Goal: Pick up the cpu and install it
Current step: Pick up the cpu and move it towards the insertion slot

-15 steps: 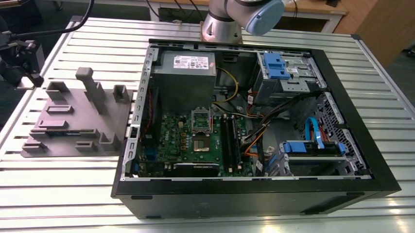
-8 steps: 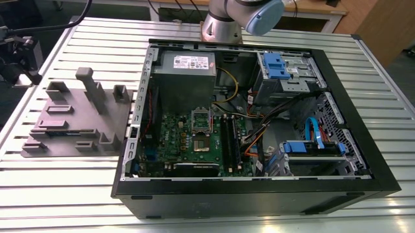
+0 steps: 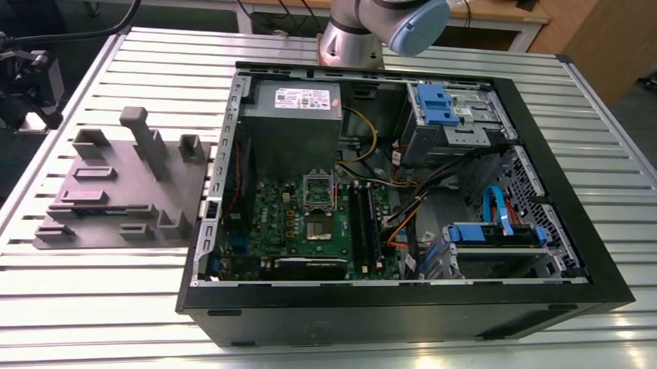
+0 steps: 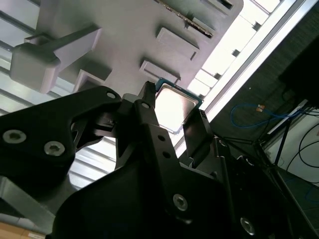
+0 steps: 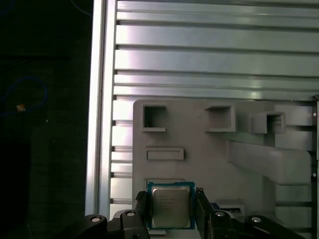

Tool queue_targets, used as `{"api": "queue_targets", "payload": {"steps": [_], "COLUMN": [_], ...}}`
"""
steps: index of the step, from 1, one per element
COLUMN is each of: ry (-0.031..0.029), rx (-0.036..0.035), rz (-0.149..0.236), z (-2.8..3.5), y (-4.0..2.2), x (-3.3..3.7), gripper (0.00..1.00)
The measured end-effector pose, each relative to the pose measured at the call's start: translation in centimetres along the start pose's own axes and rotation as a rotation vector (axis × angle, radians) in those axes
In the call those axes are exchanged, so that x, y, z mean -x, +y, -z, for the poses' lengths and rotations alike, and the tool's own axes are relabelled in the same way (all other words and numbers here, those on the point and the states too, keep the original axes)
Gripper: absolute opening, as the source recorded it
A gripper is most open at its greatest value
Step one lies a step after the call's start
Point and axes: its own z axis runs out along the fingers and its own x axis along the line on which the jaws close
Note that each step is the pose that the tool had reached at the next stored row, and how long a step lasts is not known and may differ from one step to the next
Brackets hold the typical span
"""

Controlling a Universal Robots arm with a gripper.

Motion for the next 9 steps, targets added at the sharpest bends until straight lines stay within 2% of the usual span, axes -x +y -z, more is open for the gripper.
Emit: {"api": "queue_targets", "payload": {"steps": [9], "ry": [0.0001], "rx": [-0.0008], "rz": [0.0], "z": [1.05], "y": [0.05], "x": [0.02], "gripper": [0.47]}}
